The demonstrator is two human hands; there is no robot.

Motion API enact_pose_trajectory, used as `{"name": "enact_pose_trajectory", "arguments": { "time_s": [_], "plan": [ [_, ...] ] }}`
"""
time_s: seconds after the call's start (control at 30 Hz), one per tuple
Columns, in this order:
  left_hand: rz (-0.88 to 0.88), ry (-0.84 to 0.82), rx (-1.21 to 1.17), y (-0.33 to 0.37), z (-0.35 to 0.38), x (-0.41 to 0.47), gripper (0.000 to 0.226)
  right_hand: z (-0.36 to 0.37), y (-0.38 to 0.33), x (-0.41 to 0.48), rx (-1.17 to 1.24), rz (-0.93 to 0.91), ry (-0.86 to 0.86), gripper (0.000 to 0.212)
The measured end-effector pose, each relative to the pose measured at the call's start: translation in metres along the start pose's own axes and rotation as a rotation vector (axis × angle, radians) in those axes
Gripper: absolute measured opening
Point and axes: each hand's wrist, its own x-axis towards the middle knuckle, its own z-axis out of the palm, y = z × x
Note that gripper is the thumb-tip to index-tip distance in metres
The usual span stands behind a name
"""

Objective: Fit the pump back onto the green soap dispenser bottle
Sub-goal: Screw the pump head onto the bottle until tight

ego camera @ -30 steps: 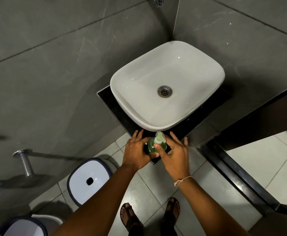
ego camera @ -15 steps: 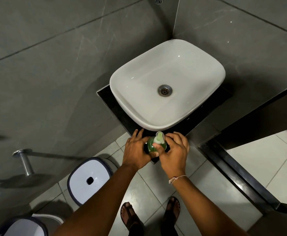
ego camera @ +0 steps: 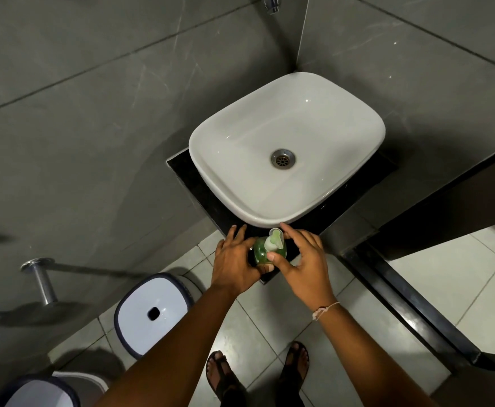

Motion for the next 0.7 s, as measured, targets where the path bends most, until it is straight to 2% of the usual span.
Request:
{"name": "enact_pose_trajectory", "arguments": {
  "time_s": [0.27, 0.5, 0.7],
  "plan": [
    [-0.005, -0.002, -0.007, -0.001, 0.001, 0.001, 0.068, 0.002, 0.001, 0.015, -0.044, -0.013, -0.068, 0.04],
    [-0.012, -0.012, 0.026, -0.002, 0.002, 0.005, 0.069, 0.006, -0.001, 0.019, -0.144, -0.049, -0.022, 0.039],
    [-0.02, -0.005, -0.006, 0.0, 0.003, 0.005, 0.07, -0.002, 0.002, 0.034, -0.123, -0.082, -0.189, 0.038]
  ]
}}
